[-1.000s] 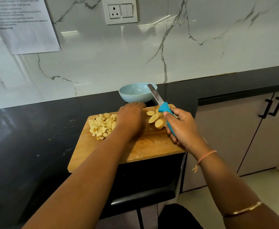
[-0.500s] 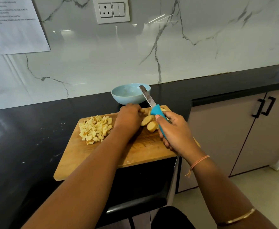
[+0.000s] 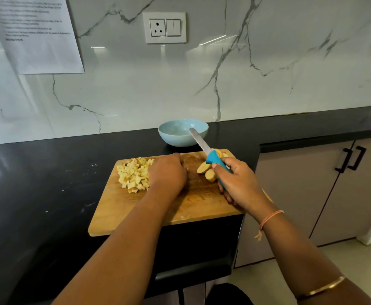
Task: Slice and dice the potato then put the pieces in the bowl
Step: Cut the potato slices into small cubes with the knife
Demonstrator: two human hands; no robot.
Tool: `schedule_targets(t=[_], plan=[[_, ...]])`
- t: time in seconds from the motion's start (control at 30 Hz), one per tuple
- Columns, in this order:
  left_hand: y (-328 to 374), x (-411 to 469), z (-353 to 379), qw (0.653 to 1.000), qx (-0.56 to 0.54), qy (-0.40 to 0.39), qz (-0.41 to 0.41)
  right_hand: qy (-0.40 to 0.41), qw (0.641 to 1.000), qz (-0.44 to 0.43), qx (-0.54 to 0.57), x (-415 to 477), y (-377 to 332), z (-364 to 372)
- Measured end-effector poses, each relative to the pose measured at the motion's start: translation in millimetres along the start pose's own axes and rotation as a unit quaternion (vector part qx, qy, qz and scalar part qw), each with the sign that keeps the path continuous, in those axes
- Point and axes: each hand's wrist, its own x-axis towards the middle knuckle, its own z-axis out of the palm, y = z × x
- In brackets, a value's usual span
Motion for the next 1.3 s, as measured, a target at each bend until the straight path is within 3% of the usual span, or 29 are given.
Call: schedule_targets(t=[0.57, 0.87, 1.3], plan=[[-12, -1, -7, 0.998, 0.004, -0.06, -0.008, -0.012, 0.974, 0.0, -0.225, -18, -29, 20], [-13, -4, -3, 0.999, -0.013, -0.042, -0.033, -0.099, 0.962, 0.041, -0.252, -21, -36, 22], [-10, -4, 0, 0.996, -0.019, -0.032, -0.084, -0.133, 0.948, 0.08, -0.278, -17, -47, 28]])
